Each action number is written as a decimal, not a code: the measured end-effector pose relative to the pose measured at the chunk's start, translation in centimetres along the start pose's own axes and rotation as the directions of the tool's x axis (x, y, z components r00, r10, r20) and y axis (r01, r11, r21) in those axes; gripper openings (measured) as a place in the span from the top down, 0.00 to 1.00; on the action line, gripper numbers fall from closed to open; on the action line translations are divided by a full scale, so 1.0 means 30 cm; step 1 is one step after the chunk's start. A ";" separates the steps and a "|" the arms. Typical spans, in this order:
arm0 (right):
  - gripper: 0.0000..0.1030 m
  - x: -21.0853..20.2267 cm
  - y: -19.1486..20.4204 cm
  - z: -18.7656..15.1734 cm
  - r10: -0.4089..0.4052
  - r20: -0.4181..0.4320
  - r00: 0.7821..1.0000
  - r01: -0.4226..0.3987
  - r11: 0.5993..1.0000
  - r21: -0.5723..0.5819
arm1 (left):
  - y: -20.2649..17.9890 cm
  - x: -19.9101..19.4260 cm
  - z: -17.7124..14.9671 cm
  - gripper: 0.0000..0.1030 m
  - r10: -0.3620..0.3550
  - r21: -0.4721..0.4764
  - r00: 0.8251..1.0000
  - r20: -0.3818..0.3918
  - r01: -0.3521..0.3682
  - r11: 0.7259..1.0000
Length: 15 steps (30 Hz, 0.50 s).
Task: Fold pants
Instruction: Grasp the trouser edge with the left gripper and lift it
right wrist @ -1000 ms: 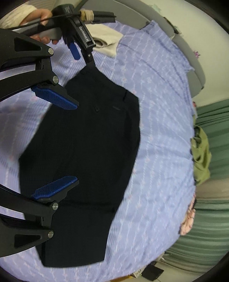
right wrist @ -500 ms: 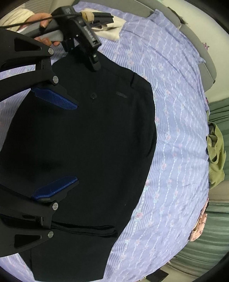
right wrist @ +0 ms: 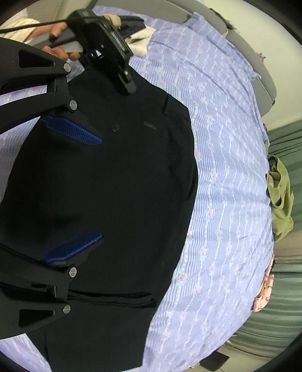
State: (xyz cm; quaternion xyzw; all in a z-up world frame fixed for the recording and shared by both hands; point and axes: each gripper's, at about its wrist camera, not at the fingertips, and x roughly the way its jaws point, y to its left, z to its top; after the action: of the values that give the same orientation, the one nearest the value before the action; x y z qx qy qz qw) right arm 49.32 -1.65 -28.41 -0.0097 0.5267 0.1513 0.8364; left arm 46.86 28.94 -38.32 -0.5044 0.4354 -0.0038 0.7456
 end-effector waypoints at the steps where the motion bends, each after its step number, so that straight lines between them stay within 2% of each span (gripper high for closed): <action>1: 0.23 -0.001 0.004 -0.002 0.004 0.002 1.000 -0.004 1.000 -0.008 | -0.008 0.025 0.003 0.43 0.019 -0.010 1.000 -0.021 -0.019 1.000; 2: 0.23 -0.001 0.007 -0.003 0.007 0.002 1.000 -0.007 1.000 -0.009 | -0.008 0.040 0.001 0.50 0.032 -0.020 0.998 -0.049 -0.033 0.999; 3: 0.23 -0.003 0.006 -0.004 0.009 0.000 1.000 -0.009 1.000 -0.006 | -0.012 0.052 0.000 0.63 0.044 -0.030 0.996 -0.076 -0.047 0.998; 5: 0.23 -0.015 -0.005 -0.007 0.010 0.001 1.000 -0.010 1.000 0.004 | -0.079 0.025 -0.014 0.74 0.114 0.037 0.992 -0.046 -0.113 0.993; 9: 0.24 -0.077 -0.063 -0.020 0.005 0.024 1.000 -0.005 1.000 0.006 | -0.285 -0.074 -0.049 0.79 0.145 0.199 0.989 0.042 -0.150 0.968; 12: 0.24 -0.167 -0.153 -0.039 -0.003 0.052 0.999 0.002 1.000 0.021 | -0.500 -0.143 -0.114 0.79 0.175 0.349 0.978 0.114 -0.204 0.914; 15: 0.24 -0.274 -0.260 -0.062 -0.034 0.090 0.995 0.030 0.998 0.050 | -0.705 -0.183 -0.221 0.79 0.182 0.495 0.965 0.186 -0.253 0.831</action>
State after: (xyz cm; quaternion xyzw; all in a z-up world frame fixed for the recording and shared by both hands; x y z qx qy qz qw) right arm 46.47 -11.42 -23.09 0.0091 0.4913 0.1254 0.8618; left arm 48.29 16.03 -19.54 -0.2331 0.4231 -0.0017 0.8756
